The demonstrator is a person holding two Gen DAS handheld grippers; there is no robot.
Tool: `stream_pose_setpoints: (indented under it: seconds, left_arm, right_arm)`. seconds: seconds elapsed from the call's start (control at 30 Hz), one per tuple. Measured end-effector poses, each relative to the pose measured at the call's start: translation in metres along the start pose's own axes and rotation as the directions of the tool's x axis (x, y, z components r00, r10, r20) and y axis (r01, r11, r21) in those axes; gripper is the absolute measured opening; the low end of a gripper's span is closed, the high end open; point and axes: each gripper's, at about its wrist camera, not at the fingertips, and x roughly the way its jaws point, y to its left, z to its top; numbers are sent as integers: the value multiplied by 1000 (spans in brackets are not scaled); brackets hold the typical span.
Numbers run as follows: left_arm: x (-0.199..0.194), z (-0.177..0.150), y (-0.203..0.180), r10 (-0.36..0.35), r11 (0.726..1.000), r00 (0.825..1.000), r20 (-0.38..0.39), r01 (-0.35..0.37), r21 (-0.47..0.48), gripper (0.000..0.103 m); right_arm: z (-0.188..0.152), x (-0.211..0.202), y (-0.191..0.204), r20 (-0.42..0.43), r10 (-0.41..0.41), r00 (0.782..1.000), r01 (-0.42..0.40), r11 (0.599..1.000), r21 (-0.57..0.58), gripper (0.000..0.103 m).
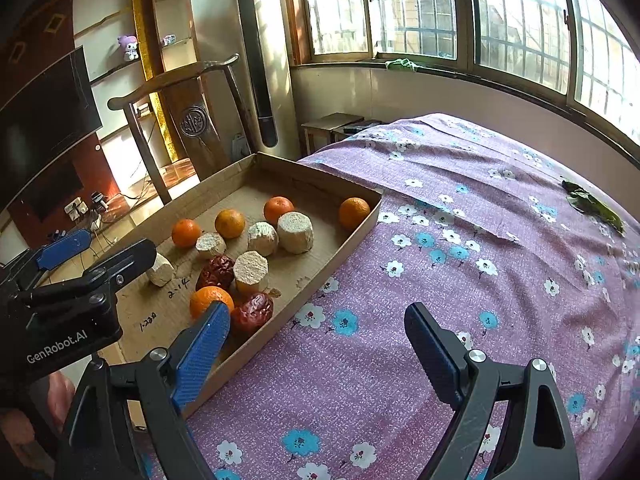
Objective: Organize fruits
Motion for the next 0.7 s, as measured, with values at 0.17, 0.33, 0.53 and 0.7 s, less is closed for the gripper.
stream_pose_setpoints:
  seconds: [0.17, 0.33, 0.53, 0.7]
  left_arm:
    - [4, 1, 5, 15, 1000, 1000, -9, -15, -5, 94]
    - [6, 1, 6, 39, 999, 999, -13, -39, 4, 94]
    - [6, 1, 5, 46, 999, 999, -15, -46, 7, 94]
    - [9, 1, 5, 38, 999, 999, -29, -38, 5, 94]
  right_arm:
    - [0, 2, 1, -7, -8, 1000, 8, 1000, -10, 92]
    - [-1, 4, 0, -13, -5, 1000, 5, 1000, -5, 92]
    - [-1, 5, -1, -18, -6, 1000, 6, 1000, -7, 92]
    - [-1, 6, -1, -18, -3, 1000, 3, 1000, -9, 92]
